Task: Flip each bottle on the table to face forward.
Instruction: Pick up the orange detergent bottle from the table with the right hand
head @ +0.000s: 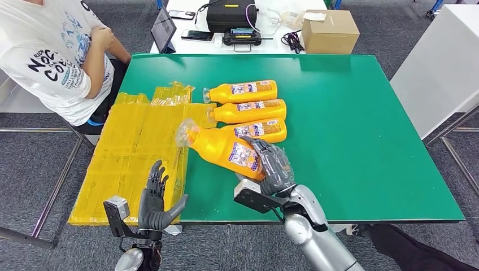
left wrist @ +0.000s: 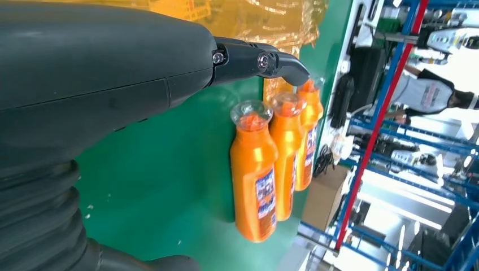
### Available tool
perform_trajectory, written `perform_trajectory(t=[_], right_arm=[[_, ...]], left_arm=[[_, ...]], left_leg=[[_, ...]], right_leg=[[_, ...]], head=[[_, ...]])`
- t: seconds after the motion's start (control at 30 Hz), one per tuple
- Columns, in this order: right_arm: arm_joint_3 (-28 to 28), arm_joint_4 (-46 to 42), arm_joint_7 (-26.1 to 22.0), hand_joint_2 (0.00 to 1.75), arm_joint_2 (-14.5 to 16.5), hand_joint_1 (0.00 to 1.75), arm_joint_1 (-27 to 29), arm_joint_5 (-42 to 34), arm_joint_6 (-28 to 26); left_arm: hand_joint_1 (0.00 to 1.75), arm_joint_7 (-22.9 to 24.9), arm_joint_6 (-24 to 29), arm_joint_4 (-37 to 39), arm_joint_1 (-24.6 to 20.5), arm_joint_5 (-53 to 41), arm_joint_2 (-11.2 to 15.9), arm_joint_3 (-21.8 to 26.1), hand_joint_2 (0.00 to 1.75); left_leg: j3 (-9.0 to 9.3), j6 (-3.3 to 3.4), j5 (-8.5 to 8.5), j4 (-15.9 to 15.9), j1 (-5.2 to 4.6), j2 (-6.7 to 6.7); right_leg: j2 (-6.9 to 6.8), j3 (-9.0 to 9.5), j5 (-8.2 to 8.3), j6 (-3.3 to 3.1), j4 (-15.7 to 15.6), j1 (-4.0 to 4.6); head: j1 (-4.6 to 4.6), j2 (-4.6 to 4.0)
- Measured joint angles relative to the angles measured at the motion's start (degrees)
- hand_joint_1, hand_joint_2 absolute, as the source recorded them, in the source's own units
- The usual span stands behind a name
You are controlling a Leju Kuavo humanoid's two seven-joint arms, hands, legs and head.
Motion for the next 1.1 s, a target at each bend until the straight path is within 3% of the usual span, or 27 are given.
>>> perform_trajectory(t=[0.13, 0.33, 0.47, 0.67, 0.8, 1.1], right_arm=[[-3.31, -5.38, -1.82, 1.75, 2.23, 1.75, 4.24, 1.46, -4.16], [-5.62, -9.36, -2.09, 1.75, 3.41, 1.75, 7.18, 1.6, -5.04], [-7.4, -9.98, -3.87, 1.75, 4.19, 1.75, 8.35, -0.78, -5.59], [-11.1, -6.88, -13.24, 1.75, 7.48, 1.75, 11.91, -13.86, 2.24], [-11.85, -1.42, -17.16, 1.75, 10.67, 1.75, 13.88, -16.71, 5.48], [-11.14, 6.06, -17.97, 1.75, 14.2, 1.75, 14.68, -16.54, 6.82]], left_arm=[[0.0, -0.35, 0.85, -0.39, 0.03, 1.18, -0.33, 0.16, 1.75], [0.0, -0.29, 0.74, -0.87, 0.12, 1.95, -0.55, 0.24, 1.75], [0.0, 2.88, -5.66, -0.78, 0.22, 9.39, -0.65, 0.11, 1.75], [0.0, 6.05, -18.29, 0.72, 0.02, 18.7, -0.22, -1.61, 1.75], [0.0, 5.84, -19.28, 1.48, -0.15, 18.04, 0.01, -3.29, 1.75], [0.0, 5.76, -19.23, 2.19, -0.14, 16.89, 0.57, -5.15, 1.75]], left_leg=[[0.03, 0.01, 0.01, 0.02, -0.04, 0.02], [0.04, 0.02, 0.01, 0.02, -0.03, 0.06], [0.04, 0.02, 0.01, 0.02, -0.02, 0.05], [0.03, 0.01, 0.0, 0.01, -0.02, 0.05], [0.02, 0.0, 0.0, 0.0, -0.01, 0.07], [0.02, 0.01, 0.0, 0.0, -0.01, 0.05]], right_leg=[[0.01, 0.01, 0.02, 0.01, -0.01, -0.02], [0.02, 0.01, 0.02, 0.01, 0.0, -0.01], [0.02, 0.01, 0.02, 0.01, -0.01, -0.01], [0.02, 0.0, 0.02, 0.01, -0.01, -0.01], [0.03, 0.0, 0.01, 0.01, -0.01, 0.0], [0.02, 0.01, 0.01, 0.01, 0.0, -0.01]], head=[[-0.02, 0.0], [-0.02, 0.0], [-0.02, 0.0], [-0.01, 0.0], [-0.03, 0.0], [-0.02, 0.0]])
